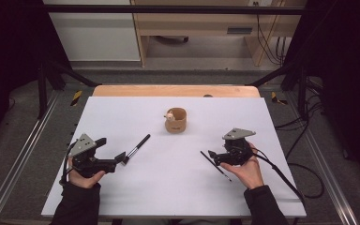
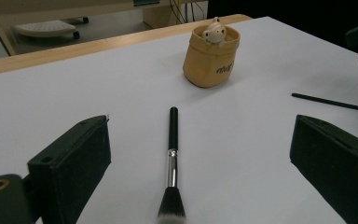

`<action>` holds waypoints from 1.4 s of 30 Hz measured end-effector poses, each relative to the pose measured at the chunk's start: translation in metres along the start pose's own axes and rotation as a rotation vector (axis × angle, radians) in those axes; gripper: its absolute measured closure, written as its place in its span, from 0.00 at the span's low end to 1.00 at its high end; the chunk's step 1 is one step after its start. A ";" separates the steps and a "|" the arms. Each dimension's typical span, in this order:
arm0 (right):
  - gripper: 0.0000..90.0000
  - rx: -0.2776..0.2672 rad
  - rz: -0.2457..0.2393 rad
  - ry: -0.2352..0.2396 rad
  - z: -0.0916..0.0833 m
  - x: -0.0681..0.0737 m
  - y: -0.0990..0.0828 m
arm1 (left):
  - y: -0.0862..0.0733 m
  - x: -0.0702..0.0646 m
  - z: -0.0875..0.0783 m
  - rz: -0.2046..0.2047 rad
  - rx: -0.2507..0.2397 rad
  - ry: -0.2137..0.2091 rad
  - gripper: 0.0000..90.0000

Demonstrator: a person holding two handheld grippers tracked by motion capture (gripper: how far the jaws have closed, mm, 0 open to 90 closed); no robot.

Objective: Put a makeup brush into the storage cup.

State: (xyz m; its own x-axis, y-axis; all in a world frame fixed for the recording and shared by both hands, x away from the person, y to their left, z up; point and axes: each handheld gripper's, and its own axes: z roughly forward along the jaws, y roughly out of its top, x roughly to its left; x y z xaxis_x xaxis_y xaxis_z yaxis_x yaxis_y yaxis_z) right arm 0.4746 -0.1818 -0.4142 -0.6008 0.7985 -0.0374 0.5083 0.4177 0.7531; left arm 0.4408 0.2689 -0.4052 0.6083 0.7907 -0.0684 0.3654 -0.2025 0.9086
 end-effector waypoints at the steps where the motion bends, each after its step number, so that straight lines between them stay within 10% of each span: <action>1: 0.22 0.000 0.000 0.000 0.000 0.000 0.000 | 0.000 0.000 0.000 0.000 0.000 0.000 0.05; 42: 0.77 0.274 -0.067 0.072 0.042 0.009 -0.019 | -0.001 0.000 0.002 0.008 0.016 -0.008 0.05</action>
State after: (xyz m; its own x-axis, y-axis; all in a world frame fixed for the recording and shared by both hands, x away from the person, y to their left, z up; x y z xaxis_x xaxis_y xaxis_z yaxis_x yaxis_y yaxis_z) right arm 0.4858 -0.1643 -0.4560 -0.6756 0.7368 -0.0272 0.6080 0.5776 0.5448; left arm 0.4415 0.2677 -0.4064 0.6165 0.7847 -0.0647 0.3717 -0.2176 0.9025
